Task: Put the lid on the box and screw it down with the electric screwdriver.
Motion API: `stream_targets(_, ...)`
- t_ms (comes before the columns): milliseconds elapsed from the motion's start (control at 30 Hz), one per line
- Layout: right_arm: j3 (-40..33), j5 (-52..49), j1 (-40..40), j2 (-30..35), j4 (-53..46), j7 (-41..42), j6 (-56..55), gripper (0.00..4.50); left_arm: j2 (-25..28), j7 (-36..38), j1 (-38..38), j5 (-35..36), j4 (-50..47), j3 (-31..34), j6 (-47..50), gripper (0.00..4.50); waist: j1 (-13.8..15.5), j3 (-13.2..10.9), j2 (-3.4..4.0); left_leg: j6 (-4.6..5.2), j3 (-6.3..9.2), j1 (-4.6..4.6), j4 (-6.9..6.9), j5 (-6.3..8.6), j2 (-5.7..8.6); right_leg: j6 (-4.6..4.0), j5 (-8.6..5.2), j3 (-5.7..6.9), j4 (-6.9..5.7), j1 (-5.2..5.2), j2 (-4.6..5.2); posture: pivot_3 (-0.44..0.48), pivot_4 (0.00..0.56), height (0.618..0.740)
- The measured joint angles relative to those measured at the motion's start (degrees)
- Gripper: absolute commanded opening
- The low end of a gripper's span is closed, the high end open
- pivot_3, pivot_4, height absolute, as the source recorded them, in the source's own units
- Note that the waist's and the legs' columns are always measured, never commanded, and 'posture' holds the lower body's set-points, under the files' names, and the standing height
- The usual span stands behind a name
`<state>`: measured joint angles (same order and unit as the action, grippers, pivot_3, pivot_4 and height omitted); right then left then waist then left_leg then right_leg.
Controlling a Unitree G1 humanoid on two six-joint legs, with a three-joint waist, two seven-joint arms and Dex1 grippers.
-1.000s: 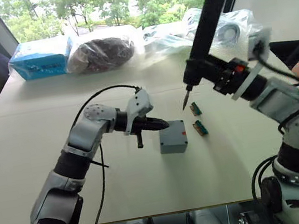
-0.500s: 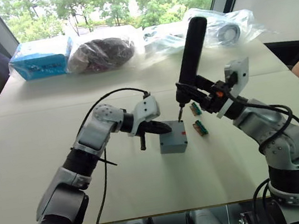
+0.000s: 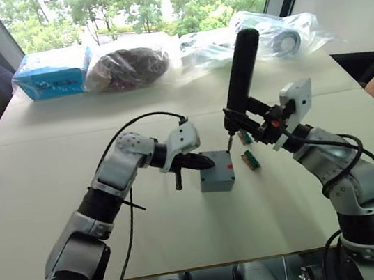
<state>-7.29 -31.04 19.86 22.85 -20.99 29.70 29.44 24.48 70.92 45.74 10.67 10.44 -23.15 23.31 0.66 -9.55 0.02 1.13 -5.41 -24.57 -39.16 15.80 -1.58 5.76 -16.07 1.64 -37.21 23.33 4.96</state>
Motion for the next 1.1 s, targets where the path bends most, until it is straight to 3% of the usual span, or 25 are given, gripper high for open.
stream_targets(333, 4.44, 6.55, -6.5, -1.27, -2.3, -0.91, -8.58, 1.84, 0.15, -0.04, -0.84, -0.24, -0.12, -0.2, -0.09, 0.0, -0.05, 0.44, -0.46, 0.23, 0.07, 0.25, 0.01, 0.14, -0.03, -0.01, -0.01, 0.04, 0.02, -0.28, -0.04, 0.0, 0.15, 0.74)
stream_targets(533, 4.88, 7.78, -8.12, -2.54, -2.43, -3.01, -9.35, 1.84, 0.26, -0.01, -1.59, -0.74, -0.19, -0.38, -0.06, 0.0, -0.03, 0.65, -0.71, 0.39, 0.13, 1.04, 0.08, 0.25, -0.05, -0.07, -0.05, 0.1, 0.17, -1.09, -0.01, 0.0, 0.15, 0.74)
stream_targets(1100, 4.99, 7.79, -8.32, -2.96, -2.39, -3.9, -9.28, 1.84, -0.18, 0.01, -1.64, -1.46, -0.18, -0.38, -0.07, 0.0, -0.05, 0.87, -0.78, 0.41, 0.13, 1.04, 0.11, 0.26, -0.06, -0.11, -0.07, 0.08, 0.17, -1.08, 0.04, 0.0, 0.15, 0.74)
